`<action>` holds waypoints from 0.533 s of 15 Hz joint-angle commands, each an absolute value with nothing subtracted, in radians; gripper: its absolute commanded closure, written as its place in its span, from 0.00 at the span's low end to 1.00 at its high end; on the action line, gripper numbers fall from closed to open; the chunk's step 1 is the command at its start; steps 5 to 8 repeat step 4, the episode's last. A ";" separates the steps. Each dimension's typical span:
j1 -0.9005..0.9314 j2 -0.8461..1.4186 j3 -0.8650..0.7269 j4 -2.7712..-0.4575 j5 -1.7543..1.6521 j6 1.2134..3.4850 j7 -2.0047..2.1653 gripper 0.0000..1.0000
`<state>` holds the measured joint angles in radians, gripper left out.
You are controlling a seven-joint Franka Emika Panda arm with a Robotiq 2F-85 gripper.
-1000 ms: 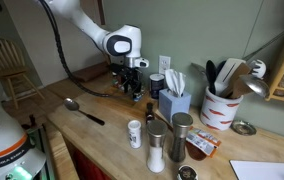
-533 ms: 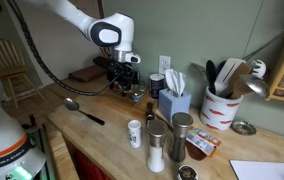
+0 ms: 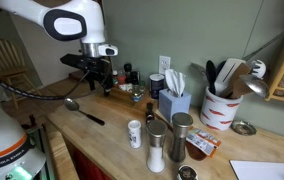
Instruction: Lift the glass jug with the golden lid and put it on the tray second row to the right
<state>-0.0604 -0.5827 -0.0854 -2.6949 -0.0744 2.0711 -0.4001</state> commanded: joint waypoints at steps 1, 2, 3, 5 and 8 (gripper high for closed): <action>-0.039 -0.618 -0.105 -2.714 -0.097 2.070 -0.389 0.00; -0.039 -0.644 -0.105 -2.729 -0.103 2.071 -0.389 0.00; -0.039 -0.658 -0.106 -2.738 -0.106 2.072 -0.390 0.00; -0.039 -0.664 -0.106 -2.742 -0.107 2.074 -0.390 0.00; -0.039 -0.664 -0.106 -2.742 -0.107 2.074 -0.390 0.00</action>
